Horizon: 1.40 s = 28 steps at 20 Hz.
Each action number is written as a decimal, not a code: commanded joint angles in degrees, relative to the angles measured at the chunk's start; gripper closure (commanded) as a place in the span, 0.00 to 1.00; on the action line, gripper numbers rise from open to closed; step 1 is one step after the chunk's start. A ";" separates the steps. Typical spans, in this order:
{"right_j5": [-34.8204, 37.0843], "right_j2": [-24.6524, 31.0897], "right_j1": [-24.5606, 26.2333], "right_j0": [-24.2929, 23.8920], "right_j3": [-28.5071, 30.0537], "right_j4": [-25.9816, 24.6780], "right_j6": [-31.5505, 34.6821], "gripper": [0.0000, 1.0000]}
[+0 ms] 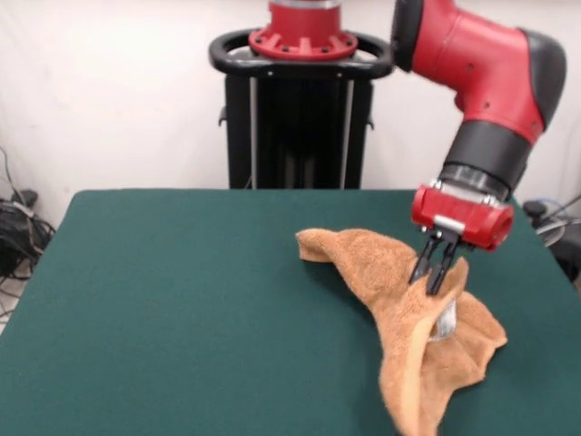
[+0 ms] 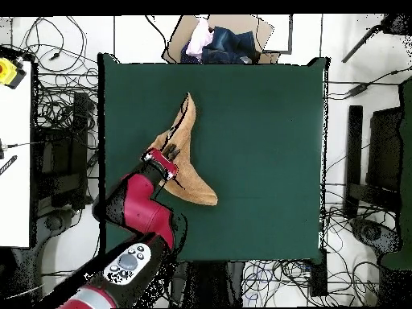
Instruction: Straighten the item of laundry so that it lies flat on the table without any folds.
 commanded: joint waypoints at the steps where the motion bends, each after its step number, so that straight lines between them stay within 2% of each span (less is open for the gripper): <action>1: 8.22 7.91 -9.76 -4.30 6.80 -7.43 9.17 1.00; 10: 8.42 10.98 -18.83 -11.66 14.36 -19.87 9.97 1.00; 14: 6.25 14.67 -22.36 -18.66 18.55 -28.60 10.75 1.00; 20: 2.93 19.16 -22.89 -30.43 20.25 -41.94 9.85 1.00; 28: 5.89 24.45 -25.65 -41.83 20.10 -52.54 7.90 1.00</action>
